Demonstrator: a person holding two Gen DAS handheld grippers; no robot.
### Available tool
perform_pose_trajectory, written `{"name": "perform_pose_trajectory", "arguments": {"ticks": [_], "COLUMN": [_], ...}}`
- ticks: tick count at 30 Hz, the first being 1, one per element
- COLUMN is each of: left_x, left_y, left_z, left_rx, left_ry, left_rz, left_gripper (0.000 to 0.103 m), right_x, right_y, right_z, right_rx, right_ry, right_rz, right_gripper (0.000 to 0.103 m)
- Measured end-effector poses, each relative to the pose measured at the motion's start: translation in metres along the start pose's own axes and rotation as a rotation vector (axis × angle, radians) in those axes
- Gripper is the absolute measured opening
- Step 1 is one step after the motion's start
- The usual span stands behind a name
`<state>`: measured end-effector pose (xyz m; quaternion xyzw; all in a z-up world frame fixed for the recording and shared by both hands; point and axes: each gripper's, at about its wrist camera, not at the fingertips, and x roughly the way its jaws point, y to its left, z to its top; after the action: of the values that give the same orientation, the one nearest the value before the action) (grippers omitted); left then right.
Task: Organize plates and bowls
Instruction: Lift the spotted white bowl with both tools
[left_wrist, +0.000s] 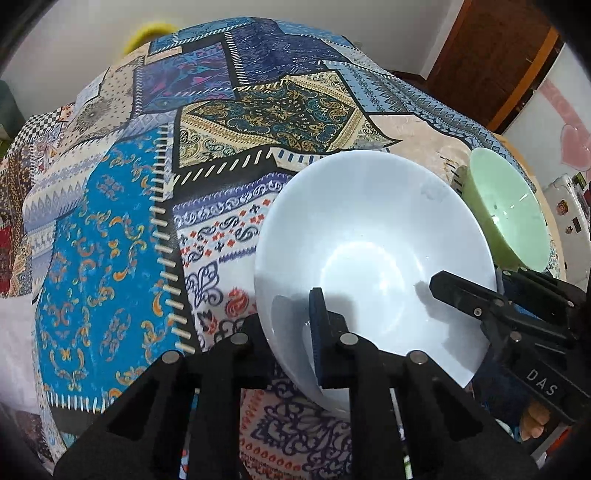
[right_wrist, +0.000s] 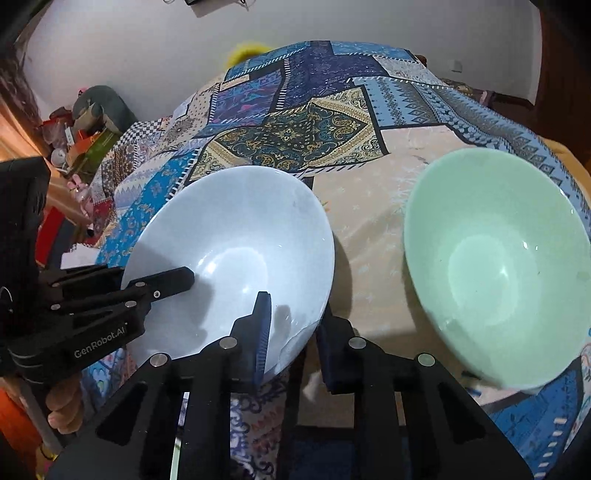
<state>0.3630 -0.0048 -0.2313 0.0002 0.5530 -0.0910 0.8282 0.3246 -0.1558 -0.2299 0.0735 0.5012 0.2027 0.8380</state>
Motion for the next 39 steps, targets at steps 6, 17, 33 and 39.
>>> {"name": "perform_pose_trajectory", "arguments": {"ticks": [6, 17, 33, 39], "left_x": [-0.02, -0.081, -0.164, -0.193], "left_y": [-0.005, -0.01, -0.002, 0.008], "left_z": [-0.015, -0.038, -0.088, -0.11], "left_rx": [0.021, 0.021, -0.029, -0.052], "left_ry": [-0.03, -0.132, -0.257, -0.297], "left_rz": [0.036, 0.057, 0.062, 0.083], "left_gripper": [0.015, 0.016, 0.016, 0.016], "right_x": [-0.011, -0.055, -0.101, -0.111], "right_y": [0.011, 0.039, 0.083, 0.107], "right_z": [-0.005, -0.012, -0.032, -0.041], "right_rx": [-0.008, -0.05, -0.127, -0.161], "right_ry": [-0.01, -0.081, -0.158, -0.178], "right_rz": [0.01, 0.021, 0.072, 0.101], "right_gripper": [0.021, 0.021, 0.021, 0.021]}}
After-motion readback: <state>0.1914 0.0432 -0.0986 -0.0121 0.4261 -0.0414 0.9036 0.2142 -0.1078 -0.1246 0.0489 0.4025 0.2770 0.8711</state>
